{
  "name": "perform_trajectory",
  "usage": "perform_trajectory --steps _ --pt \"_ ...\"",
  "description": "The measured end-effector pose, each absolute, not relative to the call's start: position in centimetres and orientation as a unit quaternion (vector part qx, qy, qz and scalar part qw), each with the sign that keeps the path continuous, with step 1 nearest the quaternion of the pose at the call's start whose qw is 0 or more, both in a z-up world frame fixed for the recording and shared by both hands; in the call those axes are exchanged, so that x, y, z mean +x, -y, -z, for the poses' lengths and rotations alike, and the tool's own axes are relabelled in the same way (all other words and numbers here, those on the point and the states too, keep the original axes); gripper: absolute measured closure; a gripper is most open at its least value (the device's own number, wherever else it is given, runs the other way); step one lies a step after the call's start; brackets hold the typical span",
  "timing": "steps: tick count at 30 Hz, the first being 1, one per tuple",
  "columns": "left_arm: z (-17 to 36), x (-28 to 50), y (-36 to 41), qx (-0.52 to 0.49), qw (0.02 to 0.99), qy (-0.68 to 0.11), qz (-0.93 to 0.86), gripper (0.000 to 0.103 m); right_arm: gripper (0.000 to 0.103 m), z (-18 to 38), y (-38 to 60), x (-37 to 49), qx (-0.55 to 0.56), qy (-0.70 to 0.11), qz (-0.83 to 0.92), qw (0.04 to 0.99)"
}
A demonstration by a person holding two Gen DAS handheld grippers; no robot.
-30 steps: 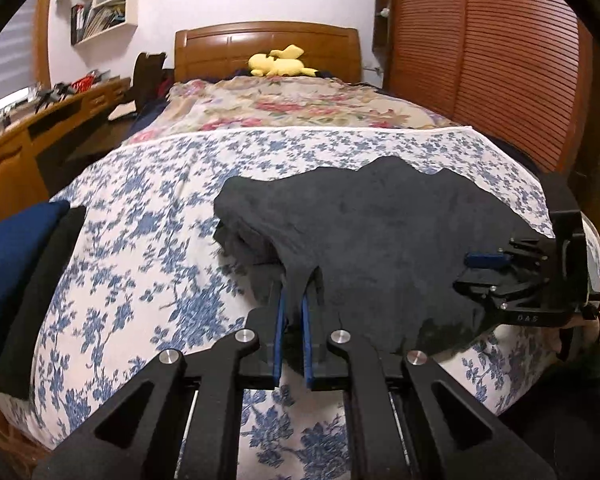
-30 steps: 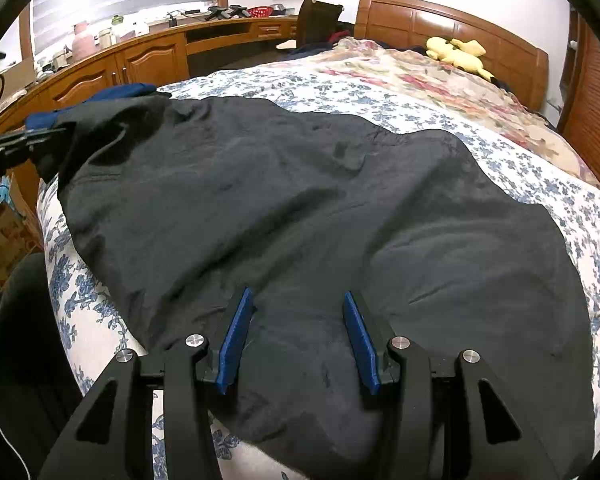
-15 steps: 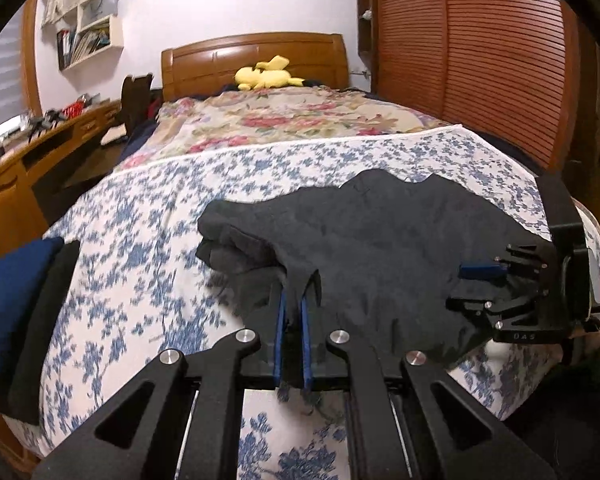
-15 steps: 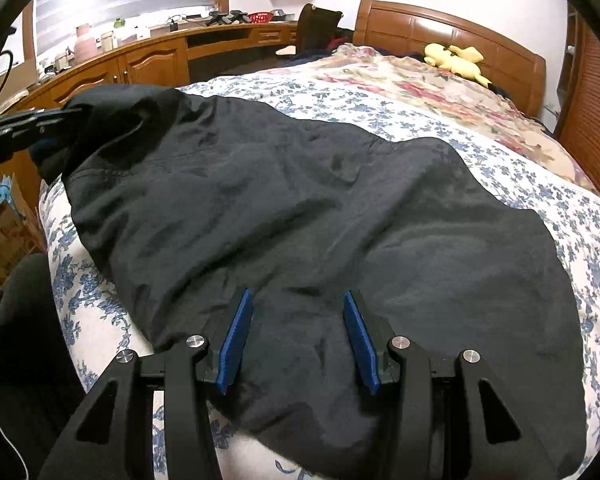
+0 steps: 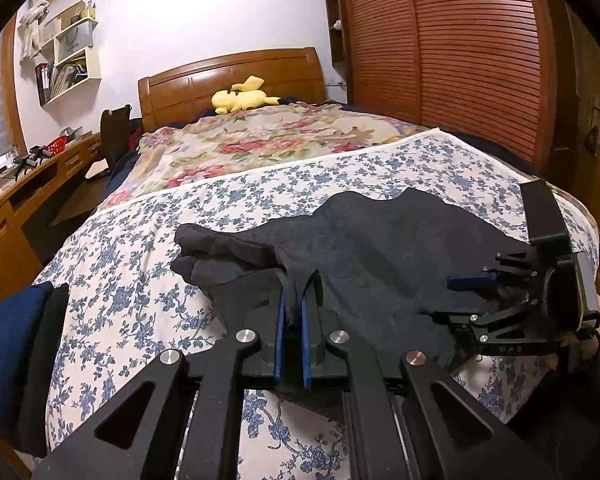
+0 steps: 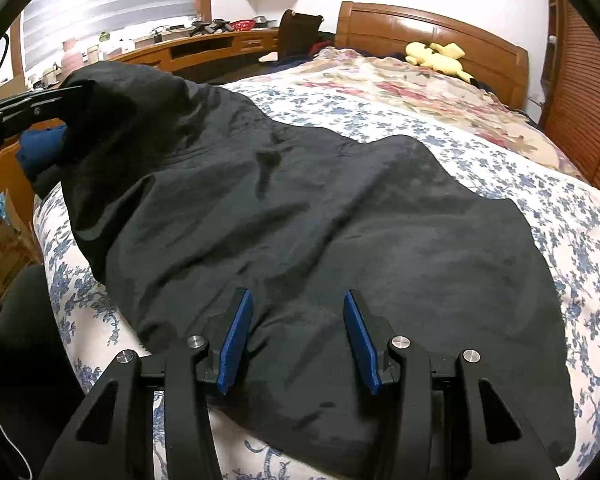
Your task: Fold large clothes
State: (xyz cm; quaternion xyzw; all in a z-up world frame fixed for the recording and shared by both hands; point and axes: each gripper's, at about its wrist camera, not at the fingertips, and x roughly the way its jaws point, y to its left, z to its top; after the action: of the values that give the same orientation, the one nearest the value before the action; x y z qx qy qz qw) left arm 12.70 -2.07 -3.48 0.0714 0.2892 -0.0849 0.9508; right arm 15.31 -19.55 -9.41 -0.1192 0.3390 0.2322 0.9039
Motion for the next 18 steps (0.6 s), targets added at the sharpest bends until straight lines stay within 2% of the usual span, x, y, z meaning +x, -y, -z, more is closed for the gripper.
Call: perform_trajectory --steps 10,18 --pt "3.3 13.3 3.3 0.074 0.949 -0.290 0.095 0.096 0.054 7.9 22.5 12.4 -0.104 -0.315 -0.193 0.923" --pt "3.2 14.8 7.2 0.094 0.945 -0.292 0.116 0.096 0.054 4.5 26.2 8.1 -0.080 -0.263 -0.144 0.951"
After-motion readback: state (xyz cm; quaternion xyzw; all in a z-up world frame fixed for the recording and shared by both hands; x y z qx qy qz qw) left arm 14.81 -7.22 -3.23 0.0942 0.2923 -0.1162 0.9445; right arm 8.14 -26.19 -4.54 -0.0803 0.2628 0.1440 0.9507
